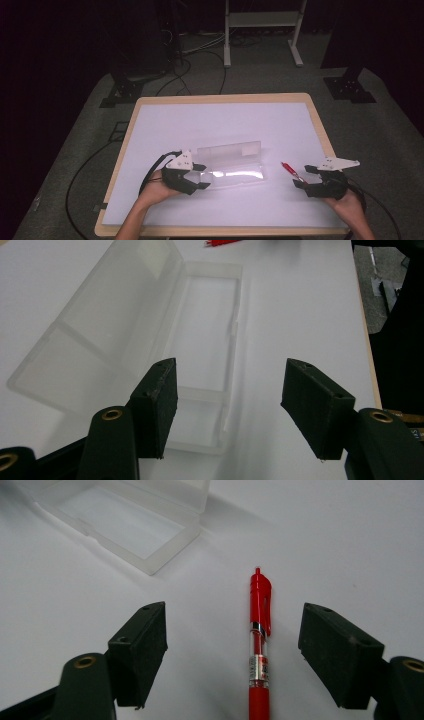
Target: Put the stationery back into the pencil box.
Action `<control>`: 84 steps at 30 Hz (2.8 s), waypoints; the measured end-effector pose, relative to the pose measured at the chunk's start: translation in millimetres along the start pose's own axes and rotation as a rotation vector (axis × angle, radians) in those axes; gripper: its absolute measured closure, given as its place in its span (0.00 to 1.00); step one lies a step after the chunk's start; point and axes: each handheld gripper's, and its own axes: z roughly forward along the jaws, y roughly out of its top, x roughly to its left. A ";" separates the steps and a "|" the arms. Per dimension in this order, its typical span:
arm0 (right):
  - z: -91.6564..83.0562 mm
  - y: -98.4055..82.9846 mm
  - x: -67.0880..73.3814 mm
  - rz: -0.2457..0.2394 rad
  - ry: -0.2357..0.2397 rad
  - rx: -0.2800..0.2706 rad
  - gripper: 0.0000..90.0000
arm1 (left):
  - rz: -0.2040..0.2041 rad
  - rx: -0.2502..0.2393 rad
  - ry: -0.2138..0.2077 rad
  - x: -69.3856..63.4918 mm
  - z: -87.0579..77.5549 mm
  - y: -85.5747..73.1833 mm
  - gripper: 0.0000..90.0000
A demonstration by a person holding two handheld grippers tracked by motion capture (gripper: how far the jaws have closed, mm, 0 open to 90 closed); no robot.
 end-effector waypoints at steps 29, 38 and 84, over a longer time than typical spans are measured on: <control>17.5 -6.5 -10.1 0.048 -0.057 0.132 0.75 | -0.072 0.012 0.120 1.6 -35.4 -32.7 0.30; 22.6 -6.4 -10.5 0.030 -0.065 0.151 0.84 | -0.114 -0.004 0.149 5.5 -37.8 -43.8 0.26; 5.1 36.1 8.8 -0.054 0.110 0.075 0.87 | -0.197 -0.014 0.223 14.1 -47.8 -71.0 0.17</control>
